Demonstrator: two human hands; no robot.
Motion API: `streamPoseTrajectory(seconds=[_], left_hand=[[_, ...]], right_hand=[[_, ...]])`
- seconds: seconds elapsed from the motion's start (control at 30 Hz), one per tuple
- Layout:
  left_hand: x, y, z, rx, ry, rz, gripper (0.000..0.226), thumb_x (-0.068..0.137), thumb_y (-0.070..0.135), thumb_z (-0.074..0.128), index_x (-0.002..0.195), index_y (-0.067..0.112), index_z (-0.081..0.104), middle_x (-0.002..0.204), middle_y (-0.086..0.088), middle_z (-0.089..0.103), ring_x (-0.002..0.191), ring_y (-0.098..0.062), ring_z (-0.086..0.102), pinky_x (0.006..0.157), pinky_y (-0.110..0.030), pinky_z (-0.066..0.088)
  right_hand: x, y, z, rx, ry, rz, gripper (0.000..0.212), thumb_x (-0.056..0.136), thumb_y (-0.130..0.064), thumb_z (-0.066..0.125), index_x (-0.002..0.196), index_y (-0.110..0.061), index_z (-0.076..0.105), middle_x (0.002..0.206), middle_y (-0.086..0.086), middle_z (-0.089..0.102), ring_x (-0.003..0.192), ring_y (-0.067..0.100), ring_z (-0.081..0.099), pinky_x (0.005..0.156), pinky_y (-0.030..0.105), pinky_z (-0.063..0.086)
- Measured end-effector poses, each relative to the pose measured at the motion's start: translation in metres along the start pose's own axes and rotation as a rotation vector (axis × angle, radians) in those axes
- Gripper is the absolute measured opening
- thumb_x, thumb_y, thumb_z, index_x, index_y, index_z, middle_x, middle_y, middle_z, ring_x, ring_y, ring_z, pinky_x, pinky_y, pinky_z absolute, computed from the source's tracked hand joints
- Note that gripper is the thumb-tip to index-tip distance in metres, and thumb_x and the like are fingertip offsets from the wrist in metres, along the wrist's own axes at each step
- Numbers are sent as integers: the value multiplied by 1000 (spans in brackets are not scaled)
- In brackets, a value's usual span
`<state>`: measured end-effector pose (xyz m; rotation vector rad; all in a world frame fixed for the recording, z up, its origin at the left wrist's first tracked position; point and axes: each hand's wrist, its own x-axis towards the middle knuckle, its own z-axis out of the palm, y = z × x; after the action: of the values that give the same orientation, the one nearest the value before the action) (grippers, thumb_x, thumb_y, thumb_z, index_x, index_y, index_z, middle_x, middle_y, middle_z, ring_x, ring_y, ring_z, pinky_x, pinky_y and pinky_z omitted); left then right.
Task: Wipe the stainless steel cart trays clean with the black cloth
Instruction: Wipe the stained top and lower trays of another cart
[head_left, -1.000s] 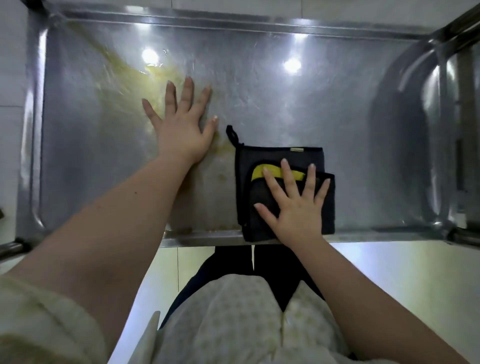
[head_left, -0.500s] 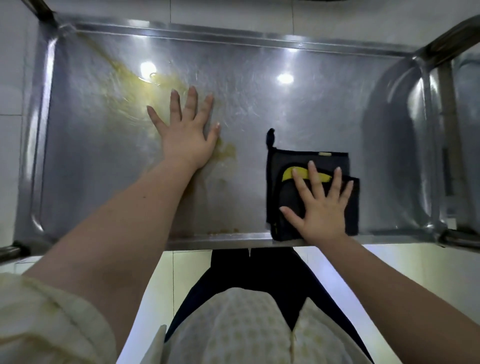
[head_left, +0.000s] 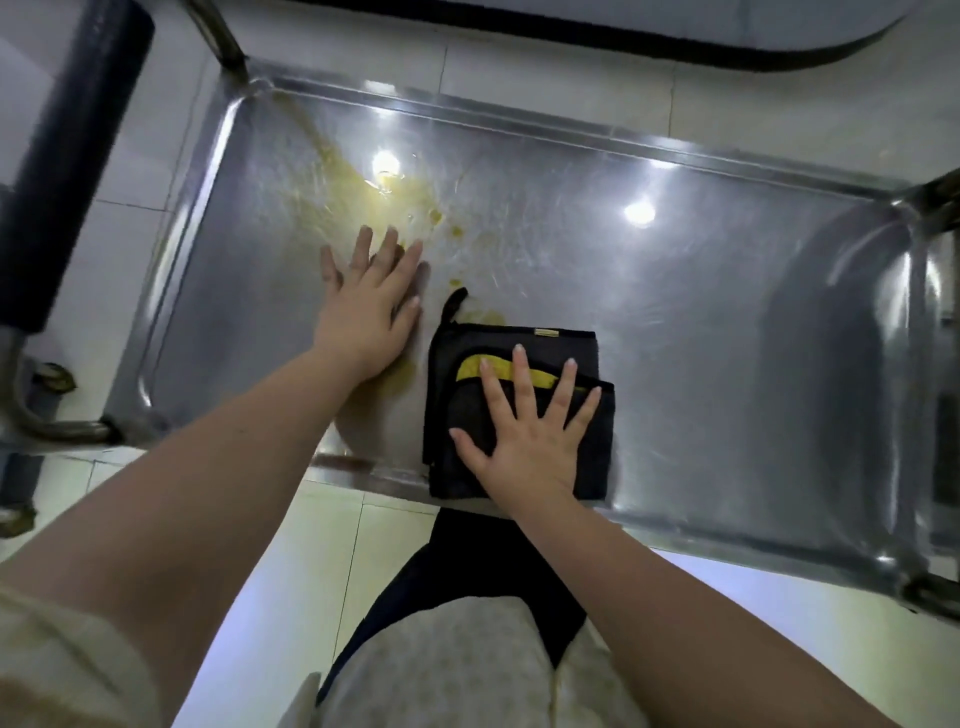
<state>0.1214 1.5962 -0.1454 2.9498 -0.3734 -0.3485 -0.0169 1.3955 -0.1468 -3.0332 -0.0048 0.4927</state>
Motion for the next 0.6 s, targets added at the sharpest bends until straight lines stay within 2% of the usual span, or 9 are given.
streamPoseTrajectory(seconds=[0.17,0.2,0.33,0.5,0.6], left_hand=[[-46,-31,4,27,-68,-131,69,93,62,5,156,36,10,165,2,3,151,-27,-9,111,-62,-18],[-46,-36,2,37,-70,-150,70,92,63,4,156,36,9,166,2,1,151,-26,-10,110,-62,-20],[-22,-61,-13,59,-59,-162,72,89,64,1,156,39,4,165,5,-5,151,-25,-13,113,-64,-14],[32,-95,-29,132,-81,-86,62,99,60,16,155,40,0,165,5,-11,150,-26,-17,116,-63,-8],[40,-108,-25,130,-92,-10,65,95,65,10,155,42,-1,165,5,-7,151,-25,-12,115,-64,-7]], right_hand=[[2,0,-2,-21,-50,-10,82,85,-81,12,149,-41,-19,162,-3,-24,140,52,-25,108,73,-10],[2,-1,-2,-24,-53,-10,82,85,-81,12,150,-41,-16,162,-3,-22,141,52,-23,108,73,-9],[2,-2,-3,-8,-25,3,83,85,-80,20,155,-37,12,165,0,3,145,53,-5,109,74,0],[3,-3,0,-38,10,16,82,84,-80,26,155,-38,19,165,1,11,145,52,3,110,74,4],[2,-4,1,-57,35,22,82,84,-80,28,155,-40,19,165,-1,10,146,50,4,111,73,5]])
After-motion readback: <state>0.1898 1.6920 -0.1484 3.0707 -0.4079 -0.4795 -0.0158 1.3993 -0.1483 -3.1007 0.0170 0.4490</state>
